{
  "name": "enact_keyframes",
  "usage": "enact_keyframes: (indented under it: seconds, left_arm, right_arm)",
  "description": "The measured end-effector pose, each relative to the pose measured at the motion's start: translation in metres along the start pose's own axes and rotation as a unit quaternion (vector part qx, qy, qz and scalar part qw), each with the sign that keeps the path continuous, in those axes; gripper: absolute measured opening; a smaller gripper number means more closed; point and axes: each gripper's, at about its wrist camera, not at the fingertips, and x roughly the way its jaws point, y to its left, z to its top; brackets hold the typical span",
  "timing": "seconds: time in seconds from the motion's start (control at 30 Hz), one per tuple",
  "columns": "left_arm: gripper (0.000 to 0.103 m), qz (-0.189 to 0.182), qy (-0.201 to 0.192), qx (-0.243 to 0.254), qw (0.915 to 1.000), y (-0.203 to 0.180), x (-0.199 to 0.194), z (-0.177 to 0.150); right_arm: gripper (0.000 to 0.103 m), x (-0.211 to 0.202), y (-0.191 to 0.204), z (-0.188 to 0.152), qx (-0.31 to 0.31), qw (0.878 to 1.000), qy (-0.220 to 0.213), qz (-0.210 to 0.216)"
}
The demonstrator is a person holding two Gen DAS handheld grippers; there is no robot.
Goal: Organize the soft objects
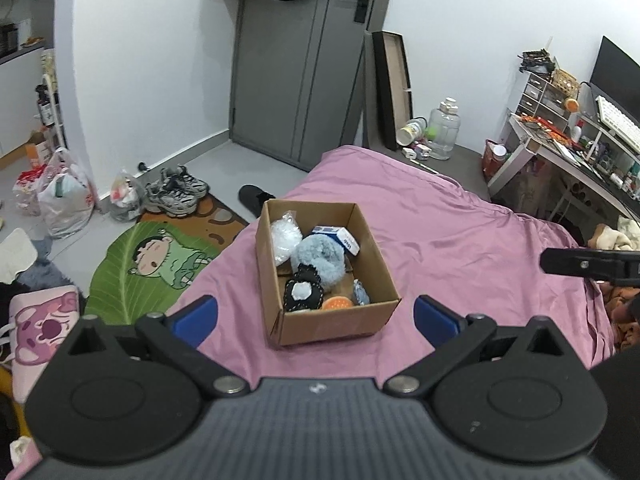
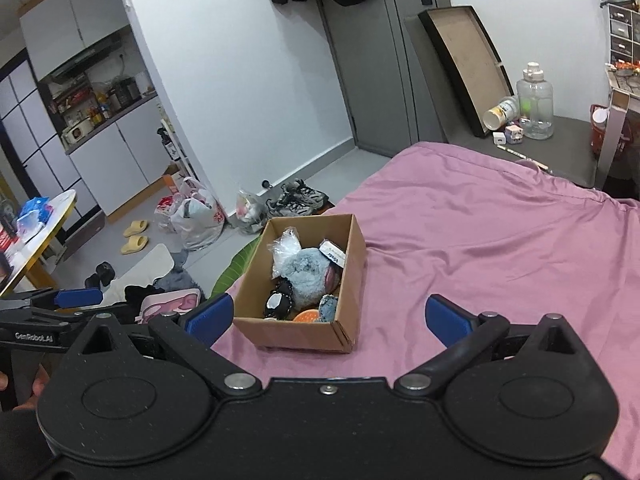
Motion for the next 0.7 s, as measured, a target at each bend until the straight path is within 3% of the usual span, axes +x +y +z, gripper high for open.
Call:
enact_keyframes:
  seconds: [0.33,0.7]
  left_arm:
    - [0.103,0.002,-0.009,-0.015,0.9998,-0.020,-0.021,-0.020]
    - [0.103,0.006,-0.003,-0.016,0.9998,-0.031,-0.028,-0.034]
  right_arm:
    - [0.103,-0.035,-0.005,-0.015,0.004,0.999,-0.027,0.030]
    - [0.103,-0.054,0.003,-0.030,-0.009,0.999,-0.014,0.030]
